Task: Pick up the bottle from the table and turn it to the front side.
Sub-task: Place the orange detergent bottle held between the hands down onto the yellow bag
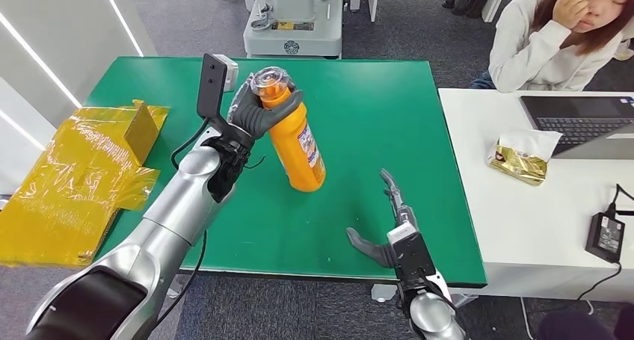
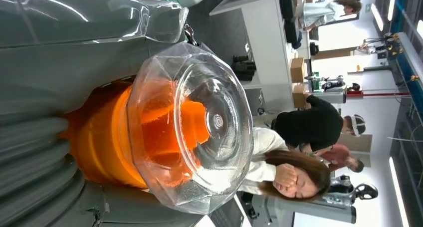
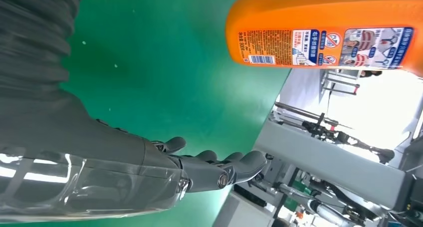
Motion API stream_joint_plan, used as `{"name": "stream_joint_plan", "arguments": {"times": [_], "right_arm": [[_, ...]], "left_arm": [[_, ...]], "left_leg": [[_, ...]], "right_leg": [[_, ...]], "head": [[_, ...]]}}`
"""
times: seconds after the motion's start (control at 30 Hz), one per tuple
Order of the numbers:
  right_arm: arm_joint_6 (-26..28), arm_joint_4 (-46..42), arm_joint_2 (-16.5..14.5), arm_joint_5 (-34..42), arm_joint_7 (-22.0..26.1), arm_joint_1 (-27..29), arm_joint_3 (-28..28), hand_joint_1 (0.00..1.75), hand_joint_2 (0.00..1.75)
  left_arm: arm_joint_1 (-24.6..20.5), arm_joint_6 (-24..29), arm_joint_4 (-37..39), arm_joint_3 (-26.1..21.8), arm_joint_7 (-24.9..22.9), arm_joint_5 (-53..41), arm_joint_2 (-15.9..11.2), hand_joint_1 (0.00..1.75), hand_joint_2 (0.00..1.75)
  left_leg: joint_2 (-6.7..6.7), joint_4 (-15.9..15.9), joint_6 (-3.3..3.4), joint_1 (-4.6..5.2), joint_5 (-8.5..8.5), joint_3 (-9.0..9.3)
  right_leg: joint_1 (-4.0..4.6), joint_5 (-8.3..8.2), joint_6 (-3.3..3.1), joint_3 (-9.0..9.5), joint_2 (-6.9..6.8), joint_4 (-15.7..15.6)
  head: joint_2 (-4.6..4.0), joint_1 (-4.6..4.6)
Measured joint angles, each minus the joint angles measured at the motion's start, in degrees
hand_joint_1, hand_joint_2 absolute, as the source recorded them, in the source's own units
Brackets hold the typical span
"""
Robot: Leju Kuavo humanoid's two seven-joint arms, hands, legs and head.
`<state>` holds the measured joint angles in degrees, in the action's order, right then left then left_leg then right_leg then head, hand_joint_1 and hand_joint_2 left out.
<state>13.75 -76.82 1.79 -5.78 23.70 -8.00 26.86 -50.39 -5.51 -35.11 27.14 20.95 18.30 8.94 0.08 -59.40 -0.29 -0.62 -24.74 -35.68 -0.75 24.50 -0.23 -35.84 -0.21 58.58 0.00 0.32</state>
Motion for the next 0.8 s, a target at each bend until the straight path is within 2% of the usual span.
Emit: {"name": "stream_joint_plan", "arguments": {"times": [0.2,0.33,0.4,0.47,0.53,0.67,0.8], "right_arm": [[0.9,-7.4,0.6,0.8,1.4,4.5,-1.5,0.00,1.75],[0.7,-13.7,1.3,-0.3,1.1,7.6,-2.2,0.00,1.75],[0.3,-15.3,1.5,-1.0,1.2,8.0,-2.3,0.00,1.75],[0.0,-16.4,1.5,-1.6,1.3,8.1,-2.4,0.00,1.75],[-0.3,-17.2,1.6,-1.9,1.2,8.0,-2.5,0.00,1.75],[-1.8,-18.4,1.6,-1.9,0.9,7.6,-3.2,0.00,1.75],[-2.2,-19.0,1.6,-1.9,0.9,7.4,-3.7,0.00,1.75]], "left_arm": [[-0.2,10.6,-2.4,1.1,5.2,-14.7,-1.2,1.75,1.75],[-0.5,20.9,-4.6,3.2,6.1,-30.6,-2.2,1.75,1.75],[-1.2,28.7,-4.9,5.3,3.8,-42.4,-2.7,1.75,1.75],[-2.5,36.9,-4.4,8.2,-1.1,-56.4,-3.4,1.75,1.75],[-3.7,42.2,-3.3,11.3,-6.9,-69.4,-4.4,1.75,1.75],[-3.9,44.4,-0.8,13.8,-14.4,-85.8,-6.2,1.75,1.75],[-3.3,44.5,0.9,14.0,-16.3,-89.8,-7.4,1.75,1.75]], "left_leg": [[-0.02,0.0,0.00,0.00,-0.01,-0.02],[0.00,0.0,0.00,0.00,-0.02,-0.09],[0.01,0.0,0.00,0.00,-0.02,-0.10],[0.00,0.0,0.00,0.00,-0.01,-0.11],[0.00,0.0,0.00,0.00,-0.01,-0.11],[0.09,0.0,-0.01,0.00,0.00,-0.08],[0.05,0.0,-0.01,-0.01,0.02,-0.09]], "right_leg": [[0.00,0.01,0.00,-0.01,-0.02,0.0],[0.00,0.01,-0.01,-0.07,-0.01,0.0],[0.00,0.01,0.00,-0.09,0.00,0.0],[0.00,0.01,0.00,-0.08,-0.02,0.0],[0.00,0.00,0.00,-0.07,-0.03,0.0],[0.00,-0.02,-0.01,-0.08,0.05,0.0],[0.01,-0.02,-0.01,-0.09,0.02,0.0]], "head": [[0.00,0.00],[0.00,0.00],[0.00,0.01],[0.00,0.01],[0.00,0.01],[0.00,0.00],[0.00,0.00]]}}
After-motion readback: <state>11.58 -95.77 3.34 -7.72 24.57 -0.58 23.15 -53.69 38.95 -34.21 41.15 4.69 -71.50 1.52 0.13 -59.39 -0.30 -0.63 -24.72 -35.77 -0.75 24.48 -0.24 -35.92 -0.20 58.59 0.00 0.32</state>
